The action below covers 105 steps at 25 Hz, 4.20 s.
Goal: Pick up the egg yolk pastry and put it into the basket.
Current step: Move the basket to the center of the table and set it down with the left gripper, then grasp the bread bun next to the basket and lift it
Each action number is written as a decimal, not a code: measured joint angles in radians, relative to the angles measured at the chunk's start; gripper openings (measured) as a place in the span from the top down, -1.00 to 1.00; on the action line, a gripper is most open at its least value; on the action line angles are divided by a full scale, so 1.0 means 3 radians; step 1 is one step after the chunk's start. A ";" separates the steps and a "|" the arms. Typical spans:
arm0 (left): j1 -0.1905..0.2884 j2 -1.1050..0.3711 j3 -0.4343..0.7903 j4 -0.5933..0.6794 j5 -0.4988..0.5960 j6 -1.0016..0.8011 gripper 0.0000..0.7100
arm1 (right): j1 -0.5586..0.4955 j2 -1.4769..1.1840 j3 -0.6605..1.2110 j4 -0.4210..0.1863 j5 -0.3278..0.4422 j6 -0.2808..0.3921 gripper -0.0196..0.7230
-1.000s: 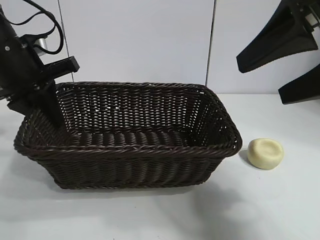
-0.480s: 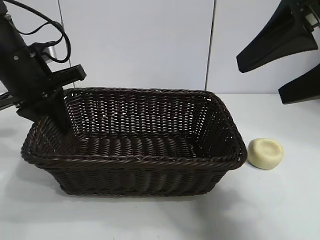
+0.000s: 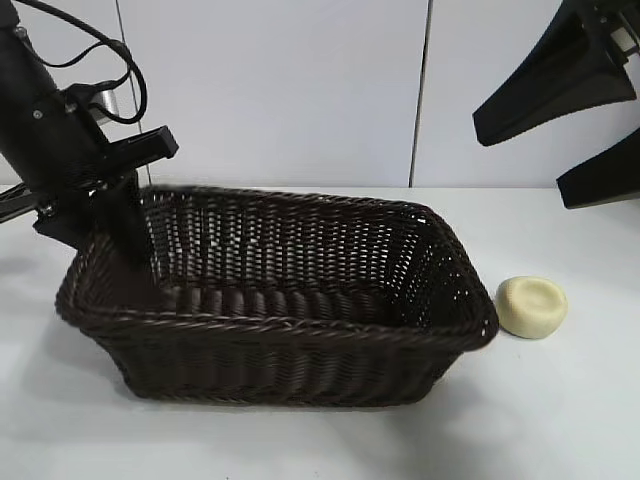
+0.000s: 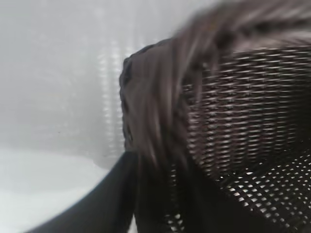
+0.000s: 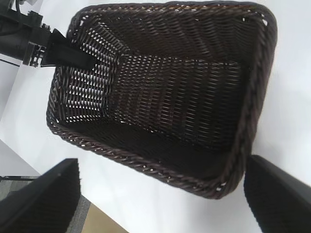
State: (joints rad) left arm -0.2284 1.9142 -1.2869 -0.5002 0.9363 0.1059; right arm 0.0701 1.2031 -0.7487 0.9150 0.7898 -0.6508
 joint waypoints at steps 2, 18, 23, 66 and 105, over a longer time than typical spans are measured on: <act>0.0000 -0.0012 0.0000 0.0040 0.0016 0.0000 -0.64 | 0.0000 0.0000 0.0000 0.0000 0.0000 0.0000 -0.82; 0.0037 -0.0899 -0.0002 0.0908 0.0223 -0.0061 -0.67 | 0.0000 0.0000 0.0000 0.0000 0.0014 0.0000 -0.82; 0.0335 -0.0899 -0.0002 0.1255 0.0303 -0.0185 -0.67 | 0.0000 0.0000 0.0000 0.0000 0.0014 0.0000 -0.82; 0.0819 -0.4622 0.2207 0.1328 0.0944 -0.0023 -0.67 | 0.0000 0.0000 0.0000 0.0000 0.0073 0.0000 -0.82; 0.0819 -0.6421 0.2673 0.1314 0.0634 -0.0020 -0.67 | 0.0000 0.0182 -0.0770 -0.1046 0.0306 0.0964 -0.82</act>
State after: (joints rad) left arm 0.0172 -0.0120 -0.4849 -0.1061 1.1266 0.1000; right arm 0.0701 1.2577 -0.9796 0.6011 0.8815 -0.3616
